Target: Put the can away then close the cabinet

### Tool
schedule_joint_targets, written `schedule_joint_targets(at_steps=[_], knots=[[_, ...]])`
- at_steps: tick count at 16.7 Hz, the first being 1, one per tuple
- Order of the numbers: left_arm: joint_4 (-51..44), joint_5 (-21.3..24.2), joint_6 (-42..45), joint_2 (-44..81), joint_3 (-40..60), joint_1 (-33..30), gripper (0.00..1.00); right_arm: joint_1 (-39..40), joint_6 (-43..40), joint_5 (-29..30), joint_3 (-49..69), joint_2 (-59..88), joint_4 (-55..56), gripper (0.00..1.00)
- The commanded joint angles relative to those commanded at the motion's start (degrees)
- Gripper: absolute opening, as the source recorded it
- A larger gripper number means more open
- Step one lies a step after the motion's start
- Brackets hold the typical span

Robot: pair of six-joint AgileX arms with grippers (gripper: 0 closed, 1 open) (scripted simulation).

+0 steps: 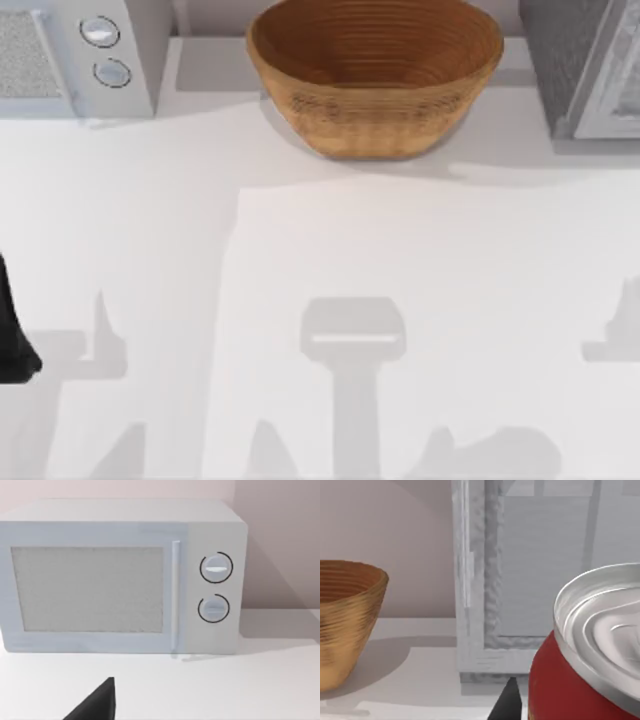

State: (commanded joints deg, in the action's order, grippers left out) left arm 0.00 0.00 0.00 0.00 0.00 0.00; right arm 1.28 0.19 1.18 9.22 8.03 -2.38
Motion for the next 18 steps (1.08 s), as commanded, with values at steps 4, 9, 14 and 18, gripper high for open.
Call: schedule_joint_targets(at_steps=[4, 9, 14, 18], knots=[[0.0, 0.0, 0.0, 0.0, 0.0, 0.0, 1.0, 1.9, 0.1, 1.9, 16.8, 13.2, -4.2, 0.0], [0.0, 0.0, 0.0, 0.0, 0.0, 0.0, 1.0, 4.7, 0.4, 4.8, 43.6, 33.4, -10.6, 0.0], [0.0, 0.0, 0.0, 0.0, 0.0, 0.0, 1.0, 7.4, 0.6, 7.6, 69.6, 52.5, -16.6, 0.0], [0.0, 0.0, 0.0, 0.0, 0.0, 0.0, 1.0, 8.8, 0.8, 9.3, 84.7, 63.4, -20.1, 0.0]])
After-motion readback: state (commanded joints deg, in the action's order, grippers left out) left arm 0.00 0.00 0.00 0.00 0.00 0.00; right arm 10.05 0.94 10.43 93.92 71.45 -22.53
